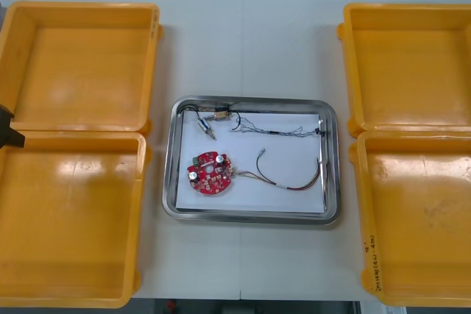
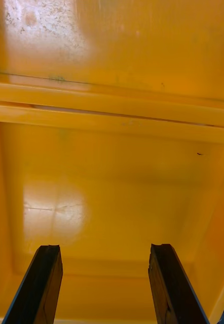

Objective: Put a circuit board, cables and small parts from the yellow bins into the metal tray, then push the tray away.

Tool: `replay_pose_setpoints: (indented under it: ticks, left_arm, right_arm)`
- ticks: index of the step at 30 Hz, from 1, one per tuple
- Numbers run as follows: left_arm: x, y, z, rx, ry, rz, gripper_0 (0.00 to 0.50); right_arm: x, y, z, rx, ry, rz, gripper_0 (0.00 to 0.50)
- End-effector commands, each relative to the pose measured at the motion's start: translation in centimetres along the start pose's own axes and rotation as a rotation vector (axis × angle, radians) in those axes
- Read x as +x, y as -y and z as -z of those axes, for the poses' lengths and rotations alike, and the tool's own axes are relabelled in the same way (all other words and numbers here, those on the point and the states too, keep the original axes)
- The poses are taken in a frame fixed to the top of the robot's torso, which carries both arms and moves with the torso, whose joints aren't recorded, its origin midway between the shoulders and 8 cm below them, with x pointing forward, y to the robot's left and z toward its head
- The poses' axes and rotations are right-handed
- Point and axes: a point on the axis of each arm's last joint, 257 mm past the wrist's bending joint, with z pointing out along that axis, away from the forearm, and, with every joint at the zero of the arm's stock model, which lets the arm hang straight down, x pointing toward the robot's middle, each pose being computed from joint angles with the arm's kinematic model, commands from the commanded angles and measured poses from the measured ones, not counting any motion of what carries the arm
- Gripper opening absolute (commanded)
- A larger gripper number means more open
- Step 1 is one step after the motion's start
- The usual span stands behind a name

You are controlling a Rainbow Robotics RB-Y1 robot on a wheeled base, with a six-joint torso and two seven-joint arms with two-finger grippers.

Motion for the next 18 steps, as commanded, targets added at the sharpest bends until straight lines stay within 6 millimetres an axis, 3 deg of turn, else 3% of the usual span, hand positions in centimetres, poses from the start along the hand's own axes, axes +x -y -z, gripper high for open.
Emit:
replay_pose_setpoints:
  ticks: [1,7,11,18]
  left_arm:
    - [-0.8,-1.7,2.0,-0.05,0.041,-0.095,0.5]
    - [-0.9,-1.7,2.1,-0.051,0.046,-0.095,0.5]
    - [-0.9,-1.7,2.0,-0.051,0.045,-0.094,0.5]
    - [-0.9,-1.7,2.0,-0.051,0.045,-0.094,0.5]
  right_arm:
    - [0.6,-0.6,-0.3,-0.01,-0.017,-0.028,0.5]
    - [0.0,-1.4,0.8,-0.037,-0.015,0.016,0.5]
    - [-0.7,-3.9,1.4,-0.08,-0.029,0.113,0.5]
    - [-1.9,-10.5,2.7,-0.163,-0.038,0.326,0.5]
